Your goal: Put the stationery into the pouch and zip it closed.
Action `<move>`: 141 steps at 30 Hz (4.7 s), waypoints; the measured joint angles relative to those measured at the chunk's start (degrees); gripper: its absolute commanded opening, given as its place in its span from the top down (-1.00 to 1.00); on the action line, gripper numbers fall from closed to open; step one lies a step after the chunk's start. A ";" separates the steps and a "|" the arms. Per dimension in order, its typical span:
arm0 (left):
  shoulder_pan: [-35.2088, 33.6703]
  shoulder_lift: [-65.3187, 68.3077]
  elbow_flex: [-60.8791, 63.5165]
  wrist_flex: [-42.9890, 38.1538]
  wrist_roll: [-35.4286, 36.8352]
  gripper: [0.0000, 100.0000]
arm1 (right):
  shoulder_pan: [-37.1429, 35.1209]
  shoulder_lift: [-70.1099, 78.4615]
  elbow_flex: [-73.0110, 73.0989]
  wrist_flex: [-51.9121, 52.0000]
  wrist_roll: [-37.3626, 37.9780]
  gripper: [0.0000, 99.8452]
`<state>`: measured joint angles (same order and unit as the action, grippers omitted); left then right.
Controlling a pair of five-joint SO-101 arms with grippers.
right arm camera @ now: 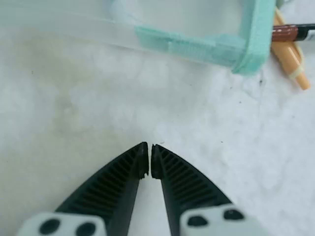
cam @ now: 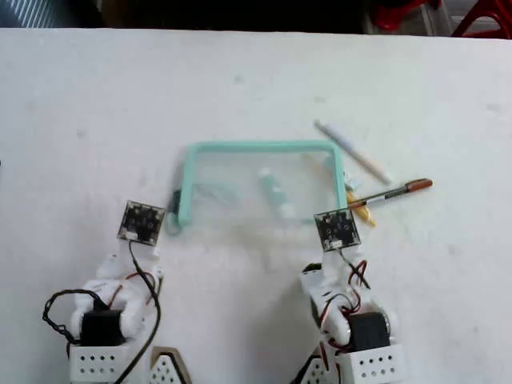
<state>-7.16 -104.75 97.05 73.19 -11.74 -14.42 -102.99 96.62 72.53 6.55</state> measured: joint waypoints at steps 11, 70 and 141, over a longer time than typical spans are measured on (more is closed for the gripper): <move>0.00 0.00 0.00 0.00 0.00 0.95 | 0.00 0.00 0.00 0.00 0.00 0.96; 0.00 0.00 0.00 -5.80 -12.40 0.95 | 0.26 0.00 0.00 -1.85 0.00 0.96; 27.87 77.71 -50.37 -4.22 40.44 0.25 | 23.03 0.00 -3.87 -19.08 20.22 0.96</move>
<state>20.70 -27.03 46.68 68.97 28.70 8.62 -102.99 92.75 53.45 26.77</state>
